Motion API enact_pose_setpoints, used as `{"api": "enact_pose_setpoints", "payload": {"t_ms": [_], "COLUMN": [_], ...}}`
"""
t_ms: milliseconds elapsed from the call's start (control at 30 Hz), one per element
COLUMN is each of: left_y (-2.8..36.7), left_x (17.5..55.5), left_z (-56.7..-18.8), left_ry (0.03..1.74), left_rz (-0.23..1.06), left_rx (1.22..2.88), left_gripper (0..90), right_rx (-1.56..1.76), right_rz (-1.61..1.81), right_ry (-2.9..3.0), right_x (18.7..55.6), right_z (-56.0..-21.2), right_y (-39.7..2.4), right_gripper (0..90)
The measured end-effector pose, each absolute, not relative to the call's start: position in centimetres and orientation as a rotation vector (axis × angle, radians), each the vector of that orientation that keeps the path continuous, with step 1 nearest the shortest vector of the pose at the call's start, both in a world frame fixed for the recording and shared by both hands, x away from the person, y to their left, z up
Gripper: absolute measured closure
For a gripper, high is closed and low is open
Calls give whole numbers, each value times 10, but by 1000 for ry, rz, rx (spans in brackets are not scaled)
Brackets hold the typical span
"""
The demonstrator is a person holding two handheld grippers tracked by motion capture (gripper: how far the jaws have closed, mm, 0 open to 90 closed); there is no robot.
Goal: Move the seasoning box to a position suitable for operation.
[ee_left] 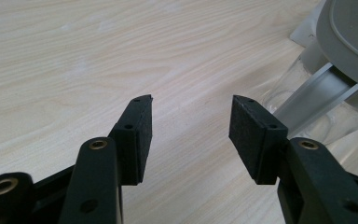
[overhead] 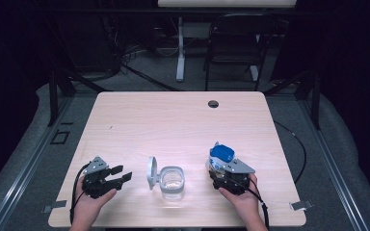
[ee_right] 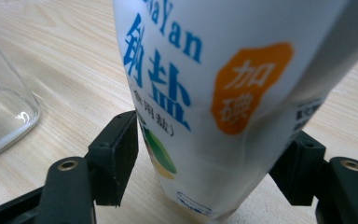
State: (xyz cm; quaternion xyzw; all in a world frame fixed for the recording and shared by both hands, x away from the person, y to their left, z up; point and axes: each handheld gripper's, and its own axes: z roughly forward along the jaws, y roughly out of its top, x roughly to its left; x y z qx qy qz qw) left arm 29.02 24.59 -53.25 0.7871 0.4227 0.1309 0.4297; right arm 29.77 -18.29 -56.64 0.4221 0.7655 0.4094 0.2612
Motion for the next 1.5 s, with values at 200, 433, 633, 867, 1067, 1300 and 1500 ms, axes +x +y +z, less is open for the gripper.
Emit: {"api": "enact_pose_setpoints", "payload": {"t_ms": [200, 433, 633, 867, 1067, 1300, 1500], "left_y": [248, 250, 251, 251, 251, 252, 251], "left_x": [290, 290, 290, 290, 290, 290, 290], "left_z": [-533, -534, -535, -535, -536, -536, -536], "left_ry": [1064, 1072, 1075, 1080, 1081, 1081, 1081], "left_rz": [326, 330, 332, 327, 328, 330, 328], "left_rx": [1963, 1963, 1961, 1961, 1961, 1957, 1958], "left_gripper": [498, 500, 501, 502, 502, 502, 502], "right_rx": [1138, 1139, 1123, 1110, 1125, 1136, 1139], "right_rz": [1098, 1088, 1071, 1070, 1071, 1060, 1060], "right_ry": [2064, 2033, 2022, 2017, 2009, 2019, 2019], "right_x": [300, 301, 301, 302, 303, 304, 304], "right_z": [-568, -571, -573, -574, -577, -579, -579], "right_y": [-182, -178, -176, -176, -175, -175, -176], "right_gripper": [314, 310, 310, 336, 334, 337, 348]}}
